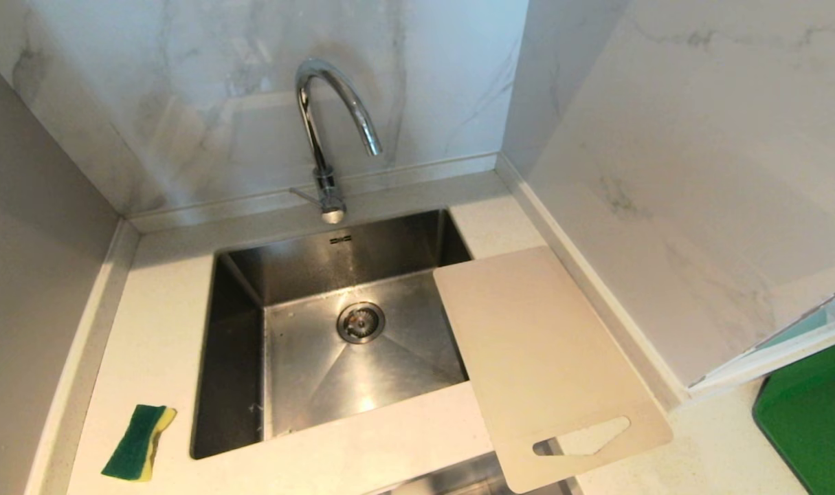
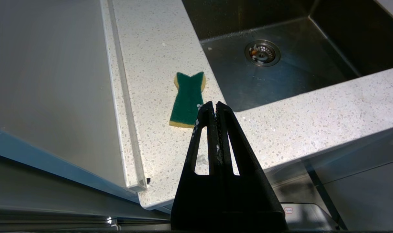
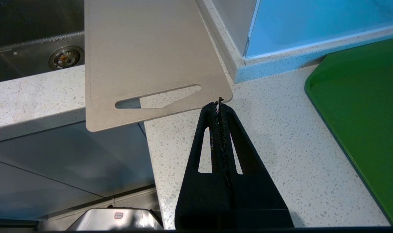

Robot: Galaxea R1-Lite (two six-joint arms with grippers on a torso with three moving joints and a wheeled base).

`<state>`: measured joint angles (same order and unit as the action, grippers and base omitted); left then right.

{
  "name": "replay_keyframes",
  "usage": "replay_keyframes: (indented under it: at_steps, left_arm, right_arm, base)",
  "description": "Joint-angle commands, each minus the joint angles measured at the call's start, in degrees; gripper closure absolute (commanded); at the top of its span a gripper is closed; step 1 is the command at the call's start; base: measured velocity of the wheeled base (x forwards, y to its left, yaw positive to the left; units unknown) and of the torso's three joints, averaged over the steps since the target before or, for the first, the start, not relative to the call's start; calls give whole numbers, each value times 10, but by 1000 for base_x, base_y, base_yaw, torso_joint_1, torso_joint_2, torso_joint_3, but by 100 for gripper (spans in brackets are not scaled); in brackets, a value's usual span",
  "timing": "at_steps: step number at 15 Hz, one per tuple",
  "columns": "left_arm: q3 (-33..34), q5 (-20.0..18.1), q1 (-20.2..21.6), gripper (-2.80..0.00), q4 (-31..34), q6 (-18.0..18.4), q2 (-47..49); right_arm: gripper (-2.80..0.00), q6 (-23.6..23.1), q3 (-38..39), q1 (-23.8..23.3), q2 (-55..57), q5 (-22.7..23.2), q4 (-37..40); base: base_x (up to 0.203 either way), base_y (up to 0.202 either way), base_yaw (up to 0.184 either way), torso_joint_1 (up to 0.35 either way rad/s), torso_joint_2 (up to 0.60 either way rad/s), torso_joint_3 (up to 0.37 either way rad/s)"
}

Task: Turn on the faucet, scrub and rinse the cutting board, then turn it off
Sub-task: Turn on the tap

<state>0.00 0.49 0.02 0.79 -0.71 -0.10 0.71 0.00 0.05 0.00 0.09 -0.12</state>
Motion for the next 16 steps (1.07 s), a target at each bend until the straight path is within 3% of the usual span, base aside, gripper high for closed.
replay_keyframes:
  at_steps: [1, 9, 11, 16]
  left_arm:
    - [1, 0, 1, 0, 0, 0, 0]
    - [-5, -1, 0, 0, -2, 12, 2]
    - [-57, 3, -1, 0, 10, 12, 34]
    - [-275, 0, 0, 0, 41, 18, 215]
  right_arm:
    - [0, 0, 0, 0, 0, 0, 0]
    - [0, -1, 0, 0, 1, 0, 0]
    - [0, -1, 0, 0, 0, 0, 0]
    - [0, -1, 0, 0, 0, 0, 0]
  base:
    - [0, 0, 0, 0, 0, 0]
    - [0, 0, 0, 0, 0, 0]
    - [0, 0, 0, 0, 0, 0]
    - [0, 0, 0, 0, 0, 0]
